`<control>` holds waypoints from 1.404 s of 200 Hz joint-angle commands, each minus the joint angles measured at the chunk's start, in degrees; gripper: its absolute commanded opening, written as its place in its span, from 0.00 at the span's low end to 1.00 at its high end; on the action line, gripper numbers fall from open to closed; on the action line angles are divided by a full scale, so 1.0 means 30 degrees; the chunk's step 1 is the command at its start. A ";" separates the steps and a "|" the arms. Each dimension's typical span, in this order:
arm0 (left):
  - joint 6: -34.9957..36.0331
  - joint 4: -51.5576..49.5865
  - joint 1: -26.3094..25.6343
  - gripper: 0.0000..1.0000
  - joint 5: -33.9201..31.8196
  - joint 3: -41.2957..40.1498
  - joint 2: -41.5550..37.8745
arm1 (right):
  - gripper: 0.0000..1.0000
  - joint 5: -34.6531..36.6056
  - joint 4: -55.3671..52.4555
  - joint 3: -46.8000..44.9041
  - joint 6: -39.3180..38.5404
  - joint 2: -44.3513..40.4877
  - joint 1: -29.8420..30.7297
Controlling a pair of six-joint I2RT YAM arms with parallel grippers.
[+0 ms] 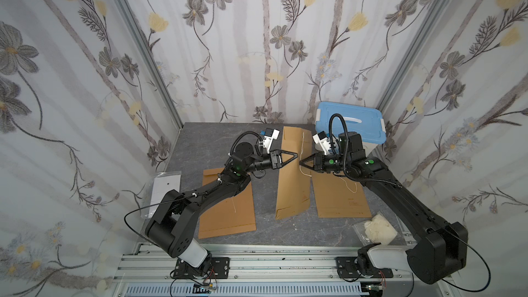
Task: Close the mouth of the file bag
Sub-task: Close the file bag.
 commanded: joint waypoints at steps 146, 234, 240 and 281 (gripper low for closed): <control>-0.0869 0.2524 -0.0004 0.00 -0.0069 -0.0042 0.0142 | 0.19 0.2747 0.2298 -0.1401 -0.1109 -0.0642 0.0246; -0.1336 0.3084 0.0053 0.00 -0.0074 -0.0066 0.0437 | 0.16 0.4072 0.4725 -0.2436 -0.0960 -0.0597 0.0645; -0.1337 0.3085 0.0039 0.00 -0.0090 -0.0072 0.0454 | 0.16 0.4383 0.4859 -0.2564 -0.1060 -0.0730 0.0686; -0.1440 0.3202 0.0004 0.00 -0.0103 -0.0084 0.0461 | 0.19 0.5808 0.5589 -0.3041 -0.2172 -0.1749 0.0849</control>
